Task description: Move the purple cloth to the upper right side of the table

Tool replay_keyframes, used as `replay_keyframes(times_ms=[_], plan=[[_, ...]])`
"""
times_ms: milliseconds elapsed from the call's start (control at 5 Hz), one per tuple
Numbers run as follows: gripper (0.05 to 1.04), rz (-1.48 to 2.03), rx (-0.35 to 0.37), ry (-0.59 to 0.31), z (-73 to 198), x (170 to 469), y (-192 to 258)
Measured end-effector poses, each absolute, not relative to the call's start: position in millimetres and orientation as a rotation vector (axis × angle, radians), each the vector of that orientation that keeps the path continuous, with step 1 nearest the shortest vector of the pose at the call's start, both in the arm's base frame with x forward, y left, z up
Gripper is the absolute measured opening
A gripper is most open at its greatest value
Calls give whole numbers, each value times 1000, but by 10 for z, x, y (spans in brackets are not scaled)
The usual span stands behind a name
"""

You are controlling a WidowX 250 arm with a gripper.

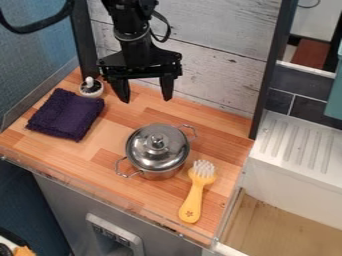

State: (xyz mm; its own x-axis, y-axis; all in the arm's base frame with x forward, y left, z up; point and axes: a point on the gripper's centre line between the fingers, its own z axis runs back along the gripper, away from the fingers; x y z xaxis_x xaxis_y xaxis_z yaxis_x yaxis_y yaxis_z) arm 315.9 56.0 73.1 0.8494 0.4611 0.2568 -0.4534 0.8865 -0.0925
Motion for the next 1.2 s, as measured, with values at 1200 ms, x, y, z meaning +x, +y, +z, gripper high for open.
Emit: replay_keyframes(times_ms=[1200], plan=[[1001, 906, 109, -240, 363, 3021, 1876]])
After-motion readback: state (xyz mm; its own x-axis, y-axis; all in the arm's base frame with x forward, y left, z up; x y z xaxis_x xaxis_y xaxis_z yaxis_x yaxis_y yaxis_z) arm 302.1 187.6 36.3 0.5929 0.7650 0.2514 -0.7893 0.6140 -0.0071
